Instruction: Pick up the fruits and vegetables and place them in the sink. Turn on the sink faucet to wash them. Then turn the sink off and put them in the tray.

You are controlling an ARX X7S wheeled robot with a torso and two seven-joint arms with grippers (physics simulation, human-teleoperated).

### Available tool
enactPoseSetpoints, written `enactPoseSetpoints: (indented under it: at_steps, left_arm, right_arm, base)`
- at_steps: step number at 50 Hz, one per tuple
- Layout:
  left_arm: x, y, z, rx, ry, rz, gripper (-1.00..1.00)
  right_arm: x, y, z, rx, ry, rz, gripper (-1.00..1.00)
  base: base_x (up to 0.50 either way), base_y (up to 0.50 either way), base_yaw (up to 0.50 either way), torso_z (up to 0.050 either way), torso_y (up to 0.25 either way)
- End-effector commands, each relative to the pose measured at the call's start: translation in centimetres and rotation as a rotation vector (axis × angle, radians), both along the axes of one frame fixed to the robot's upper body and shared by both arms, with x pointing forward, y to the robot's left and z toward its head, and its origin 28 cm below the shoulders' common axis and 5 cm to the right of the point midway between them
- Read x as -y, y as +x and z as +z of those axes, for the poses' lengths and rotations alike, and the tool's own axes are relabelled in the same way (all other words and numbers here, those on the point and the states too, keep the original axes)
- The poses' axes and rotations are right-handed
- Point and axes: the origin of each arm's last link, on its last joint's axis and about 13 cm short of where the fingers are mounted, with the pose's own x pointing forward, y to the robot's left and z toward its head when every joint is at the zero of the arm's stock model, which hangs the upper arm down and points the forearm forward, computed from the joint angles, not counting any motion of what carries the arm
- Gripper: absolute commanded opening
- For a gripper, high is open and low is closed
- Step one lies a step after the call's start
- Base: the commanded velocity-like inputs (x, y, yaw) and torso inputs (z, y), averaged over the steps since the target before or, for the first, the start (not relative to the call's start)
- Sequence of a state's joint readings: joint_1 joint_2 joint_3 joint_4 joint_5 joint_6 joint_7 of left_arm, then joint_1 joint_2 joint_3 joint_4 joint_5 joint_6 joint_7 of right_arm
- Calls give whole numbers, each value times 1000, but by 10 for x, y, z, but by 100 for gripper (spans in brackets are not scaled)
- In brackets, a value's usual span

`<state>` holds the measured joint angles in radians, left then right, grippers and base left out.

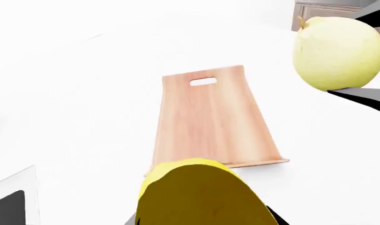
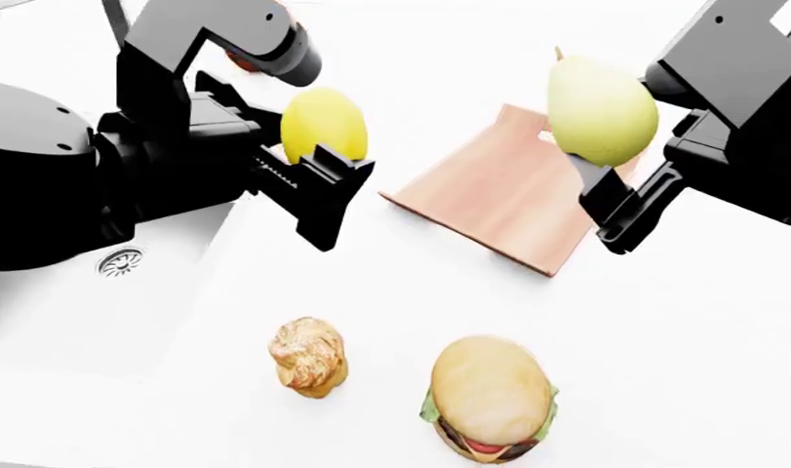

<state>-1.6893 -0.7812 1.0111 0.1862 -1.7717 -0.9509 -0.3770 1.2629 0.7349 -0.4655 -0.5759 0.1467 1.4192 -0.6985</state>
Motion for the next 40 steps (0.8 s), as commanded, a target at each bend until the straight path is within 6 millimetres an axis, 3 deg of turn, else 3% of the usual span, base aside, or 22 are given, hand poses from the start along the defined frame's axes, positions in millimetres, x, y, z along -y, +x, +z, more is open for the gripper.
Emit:
enactPoseSetpoints:
  at_steps: [1,11,15,21,40]
  left_arm:
    - [1,-1,4,7,-2,2,-100]
    - [5,5,15,1,24,-2,-100]
    - [6,11,19,-13,32,-1,-100]
    - [6,11,21,-12,36,-1,-100]
    - [9,12,22,-15,57,-7,-100]
  right_arm:
    - [-1,0,1,-5,1,13,-100]
    - [-7,8,0,-45,-15,29,-100]
    - [-7,13,-1,-65,8,16,-100]
    - [-10,15,-5,-88,4,28,-100]
    - [-16,23,-2,-112,-37,27,-100]
  base:
    - [132,12,-500,0,0]
    - [40,3,-150,0,0]
    - [119,-447,0,0,4]
    - [103,5,-500,0,0]
    - [224,-42,0,0,1]
